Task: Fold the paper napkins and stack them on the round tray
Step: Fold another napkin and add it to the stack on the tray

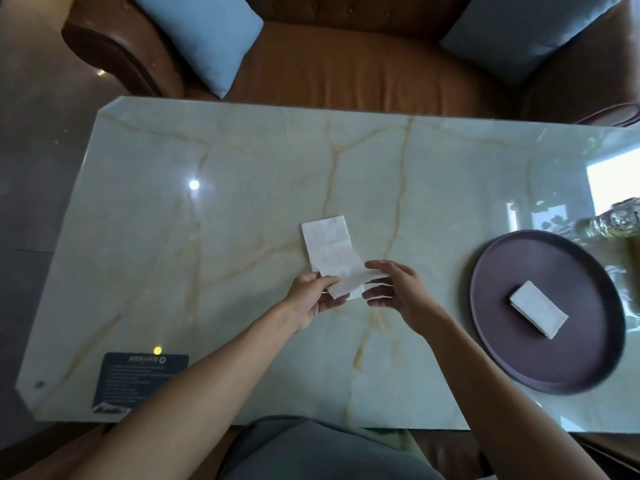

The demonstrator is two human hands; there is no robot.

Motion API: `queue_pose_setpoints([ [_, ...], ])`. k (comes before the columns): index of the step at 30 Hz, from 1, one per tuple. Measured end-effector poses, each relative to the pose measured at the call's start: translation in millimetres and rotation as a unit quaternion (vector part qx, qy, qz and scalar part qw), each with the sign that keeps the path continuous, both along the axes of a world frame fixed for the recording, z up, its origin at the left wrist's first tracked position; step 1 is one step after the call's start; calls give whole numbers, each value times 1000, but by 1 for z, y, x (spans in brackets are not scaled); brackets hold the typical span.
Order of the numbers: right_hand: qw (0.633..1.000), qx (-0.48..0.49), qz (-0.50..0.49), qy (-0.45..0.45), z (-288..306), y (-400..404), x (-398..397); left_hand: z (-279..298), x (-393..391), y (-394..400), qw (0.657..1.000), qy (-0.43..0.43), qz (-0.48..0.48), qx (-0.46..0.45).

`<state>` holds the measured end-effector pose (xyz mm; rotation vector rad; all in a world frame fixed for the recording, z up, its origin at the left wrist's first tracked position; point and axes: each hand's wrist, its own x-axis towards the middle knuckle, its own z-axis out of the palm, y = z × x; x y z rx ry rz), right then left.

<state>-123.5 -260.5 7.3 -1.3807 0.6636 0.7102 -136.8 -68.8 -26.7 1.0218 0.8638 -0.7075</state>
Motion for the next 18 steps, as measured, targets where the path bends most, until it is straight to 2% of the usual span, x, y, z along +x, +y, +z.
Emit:
queue_pose_setpoints([
  [5,999,42,-20,-14,12,-25,-3,14,6,-15,999,-38,-15,-3],
  [13,996,-5,28,-81,37,-58,-11,36,10,-37,987,-136,-79,14],
  [18,994,-1,-17,-109,48,-78,-12,56,11,-45,980,-172,-101,-18],
])
